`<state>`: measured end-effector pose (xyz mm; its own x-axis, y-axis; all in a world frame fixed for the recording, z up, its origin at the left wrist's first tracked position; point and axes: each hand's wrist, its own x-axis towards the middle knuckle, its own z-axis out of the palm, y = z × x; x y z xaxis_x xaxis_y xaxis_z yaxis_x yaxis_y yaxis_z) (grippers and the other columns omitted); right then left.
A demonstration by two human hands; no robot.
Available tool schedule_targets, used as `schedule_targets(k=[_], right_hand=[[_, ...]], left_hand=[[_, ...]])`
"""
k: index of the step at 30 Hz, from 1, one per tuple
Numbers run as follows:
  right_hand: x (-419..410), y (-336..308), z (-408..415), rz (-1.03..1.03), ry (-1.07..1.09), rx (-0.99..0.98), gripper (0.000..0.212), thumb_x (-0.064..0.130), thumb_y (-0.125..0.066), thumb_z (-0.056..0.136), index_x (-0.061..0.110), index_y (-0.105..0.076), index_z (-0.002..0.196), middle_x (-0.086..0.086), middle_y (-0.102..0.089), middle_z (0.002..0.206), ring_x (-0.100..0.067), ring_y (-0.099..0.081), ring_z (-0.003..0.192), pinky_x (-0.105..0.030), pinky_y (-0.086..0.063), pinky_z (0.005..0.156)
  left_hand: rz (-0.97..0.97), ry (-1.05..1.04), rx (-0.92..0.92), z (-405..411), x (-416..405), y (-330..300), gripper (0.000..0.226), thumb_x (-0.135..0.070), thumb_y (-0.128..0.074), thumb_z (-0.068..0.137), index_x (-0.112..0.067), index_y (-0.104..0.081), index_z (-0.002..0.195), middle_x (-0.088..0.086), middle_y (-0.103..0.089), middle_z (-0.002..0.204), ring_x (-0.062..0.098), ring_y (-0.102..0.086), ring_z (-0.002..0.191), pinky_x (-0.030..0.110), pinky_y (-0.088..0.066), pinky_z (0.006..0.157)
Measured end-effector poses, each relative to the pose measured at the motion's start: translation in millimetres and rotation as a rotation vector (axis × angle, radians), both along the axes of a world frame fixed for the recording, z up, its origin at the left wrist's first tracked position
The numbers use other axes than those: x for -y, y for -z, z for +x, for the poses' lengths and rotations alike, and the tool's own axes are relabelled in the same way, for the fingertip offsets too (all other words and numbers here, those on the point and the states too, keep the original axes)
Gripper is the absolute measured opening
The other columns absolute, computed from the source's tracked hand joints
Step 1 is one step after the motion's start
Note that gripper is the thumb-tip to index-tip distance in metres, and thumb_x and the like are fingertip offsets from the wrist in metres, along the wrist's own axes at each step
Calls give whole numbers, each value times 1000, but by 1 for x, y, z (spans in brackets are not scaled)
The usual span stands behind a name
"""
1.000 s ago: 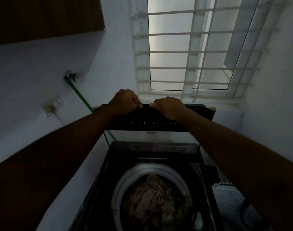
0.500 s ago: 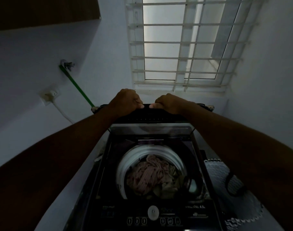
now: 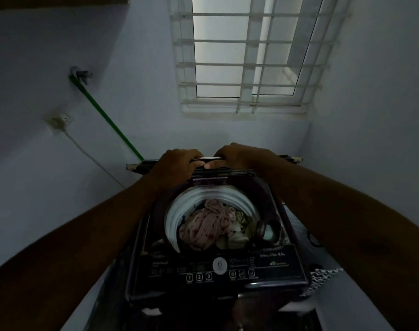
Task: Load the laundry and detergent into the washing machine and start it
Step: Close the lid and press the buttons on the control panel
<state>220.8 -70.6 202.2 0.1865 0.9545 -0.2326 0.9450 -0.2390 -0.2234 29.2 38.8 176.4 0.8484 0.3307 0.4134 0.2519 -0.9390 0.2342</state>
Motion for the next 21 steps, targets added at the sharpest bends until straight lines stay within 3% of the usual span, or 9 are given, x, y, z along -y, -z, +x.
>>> schedule_targets(k=[2,5,9,13,16,18,21], right_hand=[[6,7,-5,-14,6,5,97,95,-32,64,21,-62,119,-7,-66,108,-23,-59,91,-42,-51,86],[13,15,-11,-6,-2,-9,101,97,-31,60,21,-61,119,-7,-65,108,-23,-59,90,-38,-50,82],[24,26,-18,11,-21,-61,72,80,-47,78,22,-62,117,-3,-67,106,-20,-59,88,-31,-43,75],[39,37,-29,83,-49,-92,58,69,-53,84,21,-63,114,1,-62,101,-15,-56,85,-25,-37,73],[47,50,-35,72,-41,-13,66,76,-48,82,19,-61,112,-2,-64,108,-18,-57,88,-30,-44,74],[51,62,-39,39,-11,41,79,82,-44,78,17,-57,119,-9,-61,118,-25,-59,99,-38,-50,83],[62,78,-48,13,-3,121,86,86,-40,75,17,-51,125,-12,-56,122,-31,-55,109,-45,-46,91]], left_hand=[[39,-5,-121,-3,2,5,44,-54,-35,91,-31,-63,116,0,-72,101,24,-67,86,36,-52,75],[-2,6,-268,-6,4,6,46,-57,-34,94,-31,-59,122,4,-70,109,27,-65,94,37,-49,80],[-130,26,-437,-8,12,5,45,-57,-41,96,-31,-52,133,3,-62,129,24,-59,113,36,-44,94],[-230,77,-548,-12,15,16,56,-59,-39,96,-29,-41,144,4,-50,143,25,-50,128,41,-39,107],[-217,99,-522,-19,21,31,60,-62,-36,95,-28,-39,145,2,-49,144,23,-49,129,41,-39,107],[-183,76,-512,-24,26,44,65,-65,-34,93,-28,-38,146,3,-50,143,23,-51,127,42,-41,106],[-106,55,-527,-32,30,67,79,-82,-17,82,-37,-30,146,3,-52,138,27,-54,120,47,-46,97]])
